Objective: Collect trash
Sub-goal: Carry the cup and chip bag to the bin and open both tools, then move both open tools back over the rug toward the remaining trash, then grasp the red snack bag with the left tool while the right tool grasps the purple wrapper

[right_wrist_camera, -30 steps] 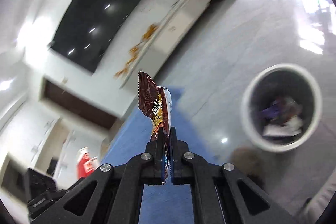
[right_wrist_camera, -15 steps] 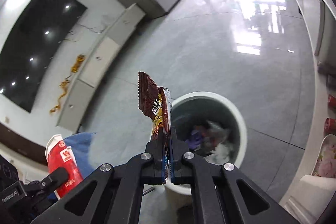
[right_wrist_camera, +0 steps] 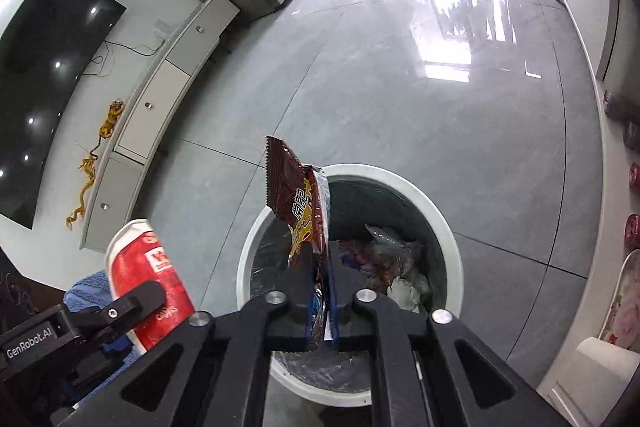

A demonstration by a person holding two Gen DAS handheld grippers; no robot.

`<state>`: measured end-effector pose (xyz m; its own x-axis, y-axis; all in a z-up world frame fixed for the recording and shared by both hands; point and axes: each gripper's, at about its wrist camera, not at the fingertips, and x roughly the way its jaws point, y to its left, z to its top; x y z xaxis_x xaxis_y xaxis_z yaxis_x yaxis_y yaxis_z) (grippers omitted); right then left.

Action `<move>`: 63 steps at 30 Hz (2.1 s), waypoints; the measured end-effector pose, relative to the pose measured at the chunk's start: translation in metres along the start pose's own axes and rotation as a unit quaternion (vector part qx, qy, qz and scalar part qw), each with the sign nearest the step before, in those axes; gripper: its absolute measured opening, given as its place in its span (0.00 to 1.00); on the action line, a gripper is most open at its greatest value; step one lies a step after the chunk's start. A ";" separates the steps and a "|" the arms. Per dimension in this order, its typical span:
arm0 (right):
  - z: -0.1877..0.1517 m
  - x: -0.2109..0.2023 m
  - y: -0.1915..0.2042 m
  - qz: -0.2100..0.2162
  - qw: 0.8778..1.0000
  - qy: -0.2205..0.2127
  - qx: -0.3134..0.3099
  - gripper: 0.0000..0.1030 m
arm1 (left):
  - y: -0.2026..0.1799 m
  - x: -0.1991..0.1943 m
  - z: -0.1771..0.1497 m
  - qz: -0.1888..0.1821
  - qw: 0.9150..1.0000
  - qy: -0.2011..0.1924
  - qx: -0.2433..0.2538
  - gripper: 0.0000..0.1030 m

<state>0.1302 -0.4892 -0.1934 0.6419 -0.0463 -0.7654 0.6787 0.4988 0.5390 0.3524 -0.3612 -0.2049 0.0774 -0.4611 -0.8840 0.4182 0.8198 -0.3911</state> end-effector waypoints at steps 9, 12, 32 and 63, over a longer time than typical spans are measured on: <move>0.003 0.000 0.002 0.003 1.000 -0.002 0.006 0.38 | 0.010 0.012 0.000 0.001 1.000 0.004 -0.015 0.39; 0.002 -0.006 0.004 0.006 1.000 -0.007 0.004 0.38 | 0.011 0.005 -0.002 -0.001 1.000 -0.001 -0.014 0.39; -0.008 -0.110 0.074 0.083 0.991 -0.075 -0.073 0.48 | 0.037 -0.191 -0.071 0.052 0.985 -0.164 -0.026 0.49; -0.222 -0.171 0.283 0.267 0.872 0.025 -0.409 0.57 | 0.384 -0.492 -0.373 0.177 0.881 -0.352 -0.263 0.52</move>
<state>0.1333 -0.1476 0.0120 0.7579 0.4092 -0.5081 -0.2071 0.8895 0.4073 0.1371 0.3071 -0.0162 0.7382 -0.0887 -0.6687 -0.2082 0.9130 -0.3509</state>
